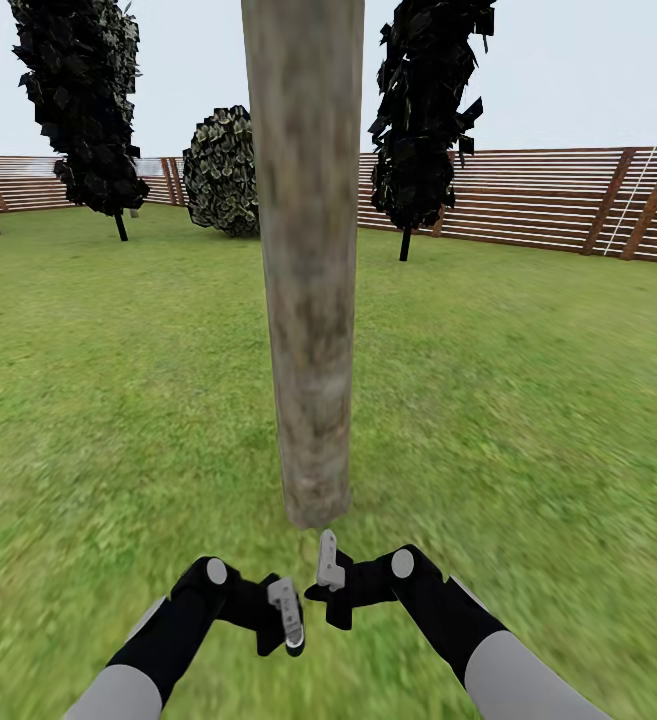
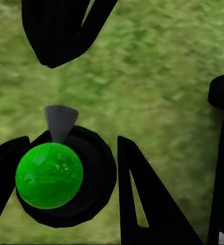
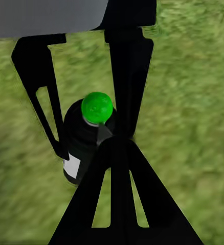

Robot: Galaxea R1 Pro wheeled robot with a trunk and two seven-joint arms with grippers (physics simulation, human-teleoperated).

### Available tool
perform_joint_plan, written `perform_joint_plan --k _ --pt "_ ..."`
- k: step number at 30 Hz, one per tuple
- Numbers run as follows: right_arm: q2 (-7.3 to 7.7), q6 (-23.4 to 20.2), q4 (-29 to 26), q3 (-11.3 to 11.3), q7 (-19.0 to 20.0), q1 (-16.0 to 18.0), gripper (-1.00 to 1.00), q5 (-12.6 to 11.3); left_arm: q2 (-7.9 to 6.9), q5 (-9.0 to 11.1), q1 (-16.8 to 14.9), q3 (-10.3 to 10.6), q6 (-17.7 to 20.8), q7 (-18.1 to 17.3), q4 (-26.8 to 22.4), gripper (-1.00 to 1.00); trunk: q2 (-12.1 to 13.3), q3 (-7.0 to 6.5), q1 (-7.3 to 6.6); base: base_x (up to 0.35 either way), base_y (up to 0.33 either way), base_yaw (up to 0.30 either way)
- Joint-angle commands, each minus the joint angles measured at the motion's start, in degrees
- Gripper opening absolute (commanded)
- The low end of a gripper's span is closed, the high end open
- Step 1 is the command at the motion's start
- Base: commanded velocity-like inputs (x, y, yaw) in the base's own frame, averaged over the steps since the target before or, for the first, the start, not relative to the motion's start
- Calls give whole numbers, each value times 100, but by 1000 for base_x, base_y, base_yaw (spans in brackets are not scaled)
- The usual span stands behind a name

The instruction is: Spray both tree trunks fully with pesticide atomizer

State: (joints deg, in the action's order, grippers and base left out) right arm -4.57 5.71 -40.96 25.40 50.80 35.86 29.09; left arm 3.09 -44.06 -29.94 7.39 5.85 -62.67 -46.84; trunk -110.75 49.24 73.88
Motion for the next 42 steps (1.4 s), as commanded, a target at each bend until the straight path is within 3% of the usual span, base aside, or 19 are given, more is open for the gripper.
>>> perform_joint_plan --k 1,6,9,10,12,14,16,19,22,24,26,27,30,35,36,37,38,40,42 --pt "0 0 0 0 0 0 -100 0 -30 -30 0 -1 6 1 0 -100 0 0 0 0 0 0" --pt "0 0 0 -4 0 2 -100 7 -285 -244 -2 -8 47 4 0 -100 0 0 0 0 0 0" --pt "9 0 6 -19 0 1 -100 9 -626 -282 -3 -88 60 15 0 -100 0 0 0 0 0 0" --pt "15 0 7 -25 0 0 -100 9 -718 -277 0 -185 57 16 0 -100 0 0 0 0 0 0" --pt "48 5 75 -36 -21 0 -100 6 -932 -274 13 -761 6 8 0 -100 0 0 0 0 0 0" --pt "56 12 276 -50 -39 0 -100 -1 -1019 -296 42 -1038 -14 4 0 -100 0 0 0 0 0 0" --pt "69 20 489 -64 -66 0 -100 -5 -1131 -300 65 -1179 -20 5 0 -100 0 0 0 0 0 0" --pt "250 22 798 -259 -595 0 -100 -18 -1224 -261 88 -1277 -11 62 12 -100 0 0 0 0 0 0" --pt "437 19 1397 -843 -1434 0 -100 -74 -1188 -209 91 -1599 18 516 18 -100 0 0 0 0 0 0" --pt "484 11 1900 -1908 -2334 0 -100 -92 -1048 -142 86 -2036 47 1150 144 -100 0 0 0 0 0 0" --pt "505 4 2022 -2731 -3044 0 -100 -90 -937 -50 86 -2226 58 1562 336 -100 0 0 0 0 0 0" --pt "513 5 2062 -3001 -3278 0 100 -89 -895 3 85 -2283 60 1735 431 -100 0 0 0 0 0 0" --pt "588 11 2266 -3493 -3653 -43 100 -94 -730 178 85 -2370 64 2233 813 -100 0 0 0 0 0 0" --pt "1133 7 2522 -4655 -3859 -143 100 -109 -345 304 85 -2403 34 3374 1621 -100 0 0 0 0 0 0" --pt "1251 5 2532 -4966 -3865 -190 100 -111 -282 348 85 -2405 29 3467 1691 -100 0 0 0 0 0 0" --pt "1461 2 2542 -5583 -3871 -319 100 -112 -179 467 85 -2408 25 3563 1768 -100 0 0 0 0 0 0" --pt "1533 4 2541 -5854 -3870 -397 100 -113 -147 537 85 -2408 23 3591 1793 -100 0 0 0 0 0 0" --pt "1618 17 2543 -6291 -3868 -639 100 -113 -117 762 85 -2411 24 3643 1836 -100 0 0 0 0 0 0" --pt "1624 99 2548 -6422 -3869 -832 100 -114 -124 988 85 -2408 37 3740 1849 -100 0 0 0 0 0 0"
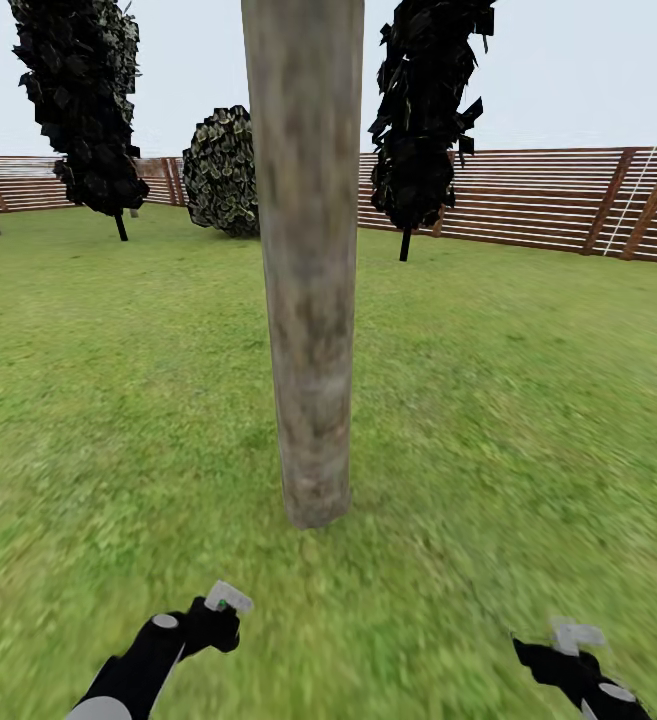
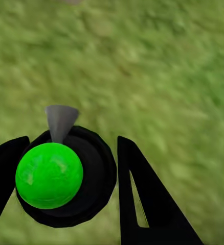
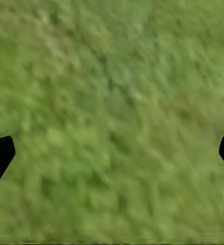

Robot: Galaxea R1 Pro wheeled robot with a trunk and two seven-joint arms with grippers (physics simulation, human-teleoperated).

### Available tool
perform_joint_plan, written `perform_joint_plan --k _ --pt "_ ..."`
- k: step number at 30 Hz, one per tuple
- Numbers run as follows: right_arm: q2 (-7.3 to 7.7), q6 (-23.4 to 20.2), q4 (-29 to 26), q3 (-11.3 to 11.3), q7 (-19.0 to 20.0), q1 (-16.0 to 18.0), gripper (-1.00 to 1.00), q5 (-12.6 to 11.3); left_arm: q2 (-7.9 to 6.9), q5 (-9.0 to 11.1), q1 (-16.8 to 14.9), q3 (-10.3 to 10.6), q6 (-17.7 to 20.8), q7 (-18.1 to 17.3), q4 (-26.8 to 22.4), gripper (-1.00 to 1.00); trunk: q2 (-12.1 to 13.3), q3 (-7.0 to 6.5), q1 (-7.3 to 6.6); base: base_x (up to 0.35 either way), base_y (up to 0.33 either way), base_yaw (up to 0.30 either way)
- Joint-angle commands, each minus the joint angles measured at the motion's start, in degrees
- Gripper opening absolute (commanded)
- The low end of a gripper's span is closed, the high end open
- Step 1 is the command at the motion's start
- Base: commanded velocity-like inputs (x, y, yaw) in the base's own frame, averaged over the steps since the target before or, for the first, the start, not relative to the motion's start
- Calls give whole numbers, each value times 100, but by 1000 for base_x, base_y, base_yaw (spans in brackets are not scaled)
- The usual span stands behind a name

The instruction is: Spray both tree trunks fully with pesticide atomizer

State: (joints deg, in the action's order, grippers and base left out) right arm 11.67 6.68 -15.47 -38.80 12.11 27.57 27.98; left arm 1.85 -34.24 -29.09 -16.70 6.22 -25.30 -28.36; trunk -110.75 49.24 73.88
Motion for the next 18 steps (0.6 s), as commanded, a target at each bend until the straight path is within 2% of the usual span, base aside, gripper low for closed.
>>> perform_joint_plan --k 1,4,6,10,13,18 --pt "-9 217 8 -46 7 -130 100 3 -18 184 0 5 13 129 4 -100 0 0 0 0 0 0" --pt "-26 647 38 -80 29 -257 100 18 -38 412 4 9 31 336 12 -100 0 0 0 0 0 0" --pt "-25 831 410 -91 36 -297 100 29 -19 560 3 2 43 684 15 -100 0 0 0 0 0 0" --pt "-26 871 572 -89 35 -306 100 30 14 733 1 0 44 1075 54 -100 0 0 0 0 0 0" --pt "-47 990 602 -92 17 -313 100 -4 28 795 0 14 11 1157 278 -100 0 0 0 0 0 0" --pt "-49 1021 612 -93 21 -314 100 -8 8 803 0 -2 91 1143 260 -100 0 0 0 0 0 0"
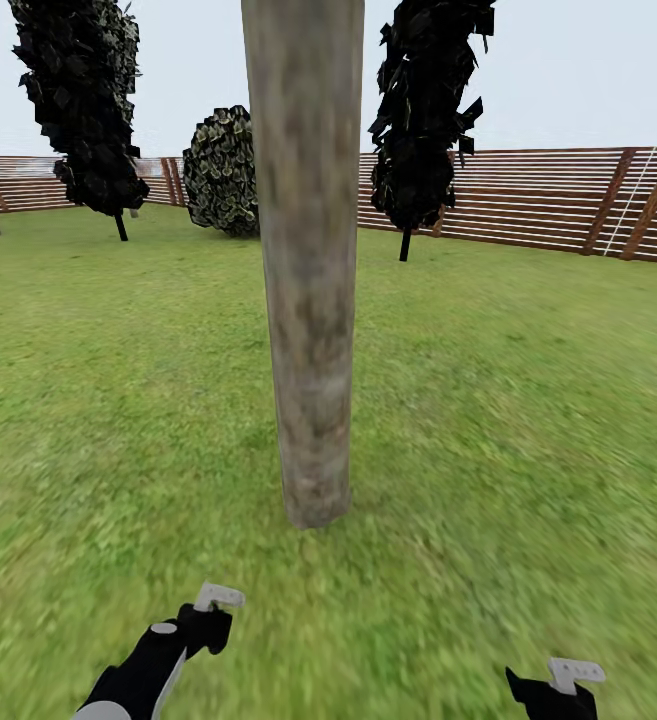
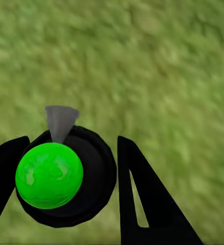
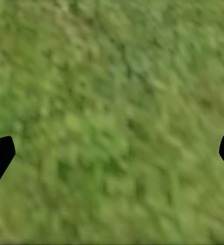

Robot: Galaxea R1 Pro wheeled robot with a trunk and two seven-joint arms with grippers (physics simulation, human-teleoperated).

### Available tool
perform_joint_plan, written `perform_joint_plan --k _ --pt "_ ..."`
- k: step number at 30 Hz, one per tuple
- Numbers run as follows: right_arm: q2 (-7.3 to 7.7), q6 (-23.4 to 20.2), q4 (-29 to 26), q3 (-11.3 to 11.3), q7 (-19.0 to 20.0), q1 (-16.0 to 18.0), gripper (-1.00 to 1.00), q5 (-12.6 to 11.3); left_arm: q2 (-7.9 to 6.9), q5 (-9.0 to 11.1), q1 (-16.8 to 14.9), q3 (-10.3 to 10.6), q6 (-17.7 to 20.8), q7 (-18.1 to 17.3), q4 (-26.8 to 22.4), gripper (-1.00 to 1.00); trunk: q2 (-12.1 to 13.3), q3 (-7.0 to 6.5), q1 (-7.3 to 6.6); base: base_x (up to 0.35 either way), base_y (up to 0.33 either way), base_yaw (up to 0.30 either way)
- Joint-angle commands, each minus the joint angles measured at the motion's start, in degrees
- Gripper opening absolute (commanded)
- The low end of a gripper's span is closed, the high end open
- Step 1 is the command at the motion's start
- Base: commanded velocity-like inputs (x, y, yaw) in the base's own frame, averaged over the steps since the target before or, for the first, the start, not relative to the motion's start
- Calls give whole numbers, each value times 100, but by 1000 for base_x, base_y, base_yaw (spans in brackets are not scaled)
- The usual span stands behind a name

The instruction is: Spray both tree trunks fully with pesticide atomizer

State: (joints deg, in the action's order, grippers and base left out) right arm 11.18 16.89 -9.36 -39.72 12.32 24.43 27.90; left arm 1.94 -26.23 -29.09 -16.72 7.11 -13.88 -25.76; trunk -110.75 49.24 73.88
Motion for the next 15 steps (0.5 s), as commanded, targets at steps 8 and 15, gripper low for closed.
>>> perform_joint_plan --k 8,15 --pt "6 6 -13 -5 -12 0 100 3 20 -3 0 -9 1137 33 -277 -100 0 0 0 155 0 0" --pt "14 7 -10 -9 -9 -3 100 -10 21 47 0 -17 1304 76 -314 -100 0 0 0 330 0 -22"
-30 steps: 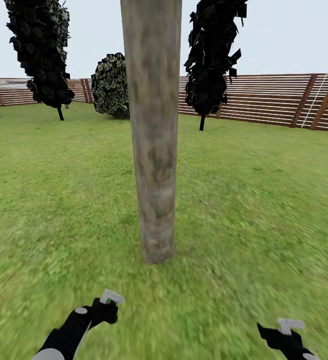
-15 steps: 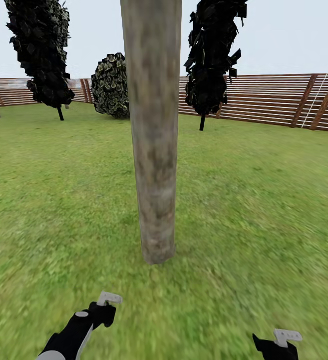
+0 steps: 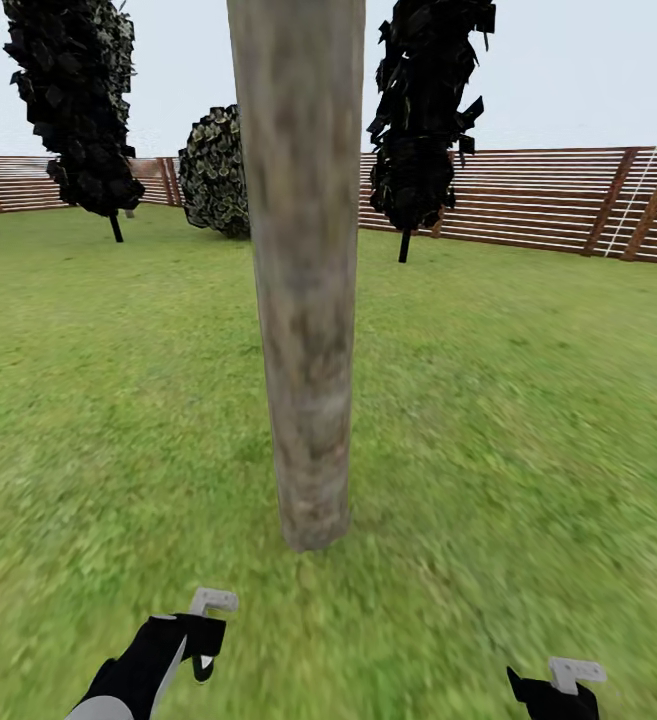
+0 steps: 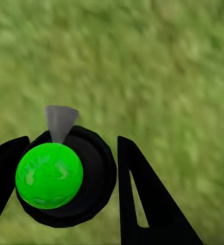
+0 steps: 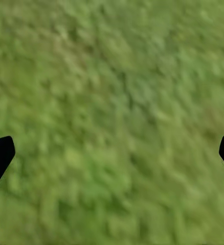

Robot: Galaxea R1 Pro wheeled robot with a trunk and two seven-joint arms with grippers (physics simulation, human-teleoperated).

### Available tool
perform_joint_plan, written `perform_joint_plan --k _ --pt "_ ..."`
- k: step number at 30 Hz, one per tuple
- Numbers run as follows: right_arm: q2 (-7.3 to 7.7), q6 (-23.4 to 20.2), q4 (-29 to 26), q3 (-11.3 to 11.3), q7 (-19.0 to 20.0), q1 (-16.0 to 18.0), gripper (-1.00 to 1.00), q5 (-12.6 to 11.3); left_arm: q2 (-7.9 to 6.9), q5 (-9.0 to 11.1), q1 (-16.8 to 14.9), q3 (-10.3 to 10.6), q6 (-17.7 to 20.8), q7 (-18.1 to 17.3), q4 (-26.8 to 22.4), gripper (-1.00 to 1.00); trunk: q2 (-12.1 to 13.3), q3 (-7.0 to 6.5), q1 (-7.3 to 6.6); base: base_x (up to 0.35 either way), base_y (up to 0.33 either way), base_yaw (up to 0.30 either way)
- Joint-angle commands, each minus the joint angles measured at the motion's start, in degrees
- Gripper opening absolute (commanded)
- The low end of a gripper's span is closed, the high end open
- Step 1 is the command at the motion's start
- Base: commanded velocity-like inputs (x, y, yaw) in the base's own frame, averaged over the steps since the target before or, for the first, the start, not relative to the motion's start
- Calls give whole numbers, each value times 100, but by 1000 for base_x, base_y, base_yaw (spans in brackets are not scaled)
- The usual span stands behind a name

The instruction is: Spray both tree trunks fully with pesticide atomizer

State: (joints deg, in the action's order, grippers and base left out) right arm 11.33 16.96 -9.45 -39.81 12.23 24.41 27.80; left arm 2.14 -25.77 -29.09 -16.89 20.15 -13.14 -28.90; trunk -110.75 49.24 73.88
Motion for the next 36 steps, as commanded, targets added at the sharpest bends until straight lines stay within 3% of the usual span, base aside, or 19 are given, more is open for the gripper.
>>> perform_joint_plan --k 1,8,15,26,32,36 --pt "0 0 0 0 3 1 100 -1 2 8 0 -2 28 31 -1 -100 0 0 0 310 0 -164" --pt "-16 0 5 0 5 2 100 -1 11 28 -8 10 121 157 7 -100 0 0 0 285 0 -278" --pt "-14 0 5 0 -1 1 100 1 7 20 -5 31 388 162 -2 -100 0 0 0 41 0 -262" --pt "-16 0 5 0 -2 0 100 6 4 -4 -7 47 394 171 5 -100 0 64 0 6 0 -14" --pt "-16 0 5 0 -2 1 100 6 8 22 -68 62 386 163 -15 -100 0 110 0 207 -101 0" --pt "-16 0 5 0 -2 2 100 9 105 20 -76 64 371 165 -216 -100 0 112 0 47 -17 0"
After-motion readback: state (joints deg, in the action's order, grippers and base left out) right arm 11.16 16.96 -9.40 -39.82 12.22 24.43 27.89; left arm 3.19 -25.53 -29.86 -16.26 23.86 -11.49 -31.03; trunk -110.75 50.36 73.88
